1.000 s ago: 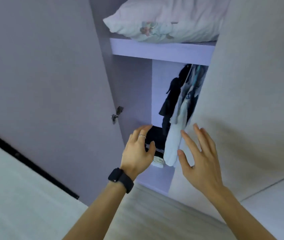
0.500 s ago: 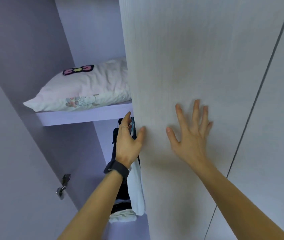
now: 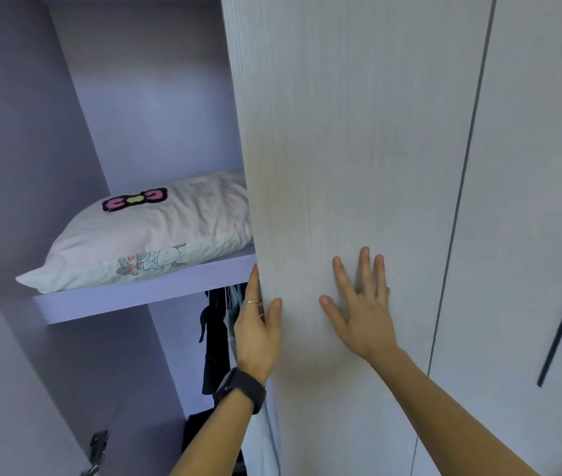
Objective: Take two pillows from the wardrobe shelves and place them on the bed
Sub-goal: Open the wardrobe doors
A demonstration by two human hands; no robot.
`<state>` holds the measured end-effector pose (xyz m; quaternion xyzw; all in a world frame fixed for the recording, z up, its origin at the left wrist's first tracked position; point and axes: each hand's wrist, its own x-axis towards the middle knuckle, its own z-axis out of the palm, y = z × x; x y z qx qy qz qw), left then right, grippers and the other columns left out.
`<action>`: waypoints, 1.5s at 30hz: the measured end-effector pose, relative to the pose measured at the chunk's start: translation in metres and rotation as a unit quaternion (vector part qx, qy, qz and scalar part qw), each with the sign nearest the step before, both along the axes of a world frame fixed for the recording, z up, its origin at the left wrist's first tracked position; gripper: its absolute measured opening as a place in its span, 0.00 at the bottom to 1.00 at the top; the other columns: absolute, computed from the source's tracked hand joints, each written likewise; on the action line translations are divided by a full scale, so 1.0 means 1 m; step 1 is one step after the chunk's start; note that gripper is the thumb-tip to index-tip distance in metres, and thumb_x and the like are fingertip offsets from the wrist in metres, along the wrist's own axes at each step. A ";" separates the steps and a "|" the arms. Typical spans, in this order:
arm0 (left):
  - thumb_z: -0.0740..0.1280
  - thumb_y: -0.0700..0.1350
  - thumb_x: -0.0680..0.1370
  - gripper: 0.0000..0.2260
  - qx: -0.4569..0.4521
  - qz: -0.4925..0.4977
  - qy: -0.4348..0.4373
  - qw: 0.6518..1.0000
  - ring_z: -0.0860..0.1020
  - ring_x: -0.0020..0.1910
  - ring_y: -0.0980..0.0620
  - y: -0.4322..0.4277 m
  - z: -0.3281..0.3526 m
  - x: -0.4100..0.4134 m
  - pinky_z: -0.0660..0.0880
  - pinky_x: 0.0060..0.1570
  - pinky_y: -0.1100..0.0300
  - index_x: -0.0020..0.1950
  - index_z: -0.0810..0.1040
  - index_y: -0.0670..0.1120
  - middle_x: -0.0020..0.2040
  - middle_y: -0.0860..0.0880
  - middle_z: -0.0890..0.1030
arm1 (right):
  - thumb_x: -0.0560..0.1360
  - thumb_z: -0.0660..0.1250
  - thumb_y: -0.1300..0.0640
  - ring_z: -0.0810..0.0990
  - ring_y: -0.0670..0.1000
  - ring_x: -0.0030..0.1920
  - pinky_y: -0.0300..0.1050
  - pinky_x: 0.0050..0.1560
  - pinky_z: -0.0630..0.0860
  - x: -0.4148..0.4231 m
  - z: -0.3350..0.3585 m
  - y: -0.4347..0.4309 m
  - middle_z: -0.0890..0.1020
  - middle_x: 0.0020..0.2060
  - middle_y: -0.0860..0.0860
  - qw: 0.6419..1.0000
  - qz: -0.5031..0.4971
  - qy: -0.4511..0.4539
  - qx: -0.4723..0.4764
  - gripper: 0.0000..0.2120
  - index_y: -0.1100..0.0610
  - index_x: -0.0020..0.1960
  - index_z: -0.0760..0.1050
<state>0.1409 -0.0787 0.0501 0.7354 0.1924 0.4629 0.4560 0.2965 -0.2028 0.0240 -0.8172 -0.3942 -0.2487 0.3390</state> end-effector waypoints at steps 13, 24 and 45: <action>0.67 0.42 0.82 0.22 -0.078 -0.172 -0.008 0.982 0.82 0.54 0.56 -0.062 0.001 -0.076 0.76 0.61 0.59 0.69 0.72 0.66 0.51 0.50 0.85 | 0.81 0.63 0.41 0.49 0.38 0.80 0.32 0.73 0.59 -0.121 -0.036 -0.083 0.46 0.82 0.39 0.977 0.105 0.186 0.017 0.35 0.29 0.79 0.45; 0.62 0.32 0.82 0.24 -0.079 -0.403 0.045 0.911 0.80 0.63 0.52 -0.134 -0.001 -0.094 0.75 0.65 0.55 0.69 0.76 0.58 0.58 0.52 0.85 | 0.80 0.67 0.45 0.66 0.35 0.74 0.43 0.69 0.74 -0.199 -0.092 -0.160 0.63 0.76 0.31 0.977 -0.006 0.188 0.103 0.37 0.32 0.80 0.49; 0.73 0.47 0.77 0.43 0.469 -0.304 0.099 0.823 0.61 0.78 0.37 -0.259 -0.078 0.045 0.70 0.68 0.36 0.82 0.47 0.55 0.82 0.45 0.53 | 0.85 0.58 0.56 0.76 0.41 0.40 0.27 0.39 0.70 -0.158 -0.101 -0.309 0.73 0.38 0.36 0.947 -0.212 0.196 0.142 0.38 0.29 0.78 0.38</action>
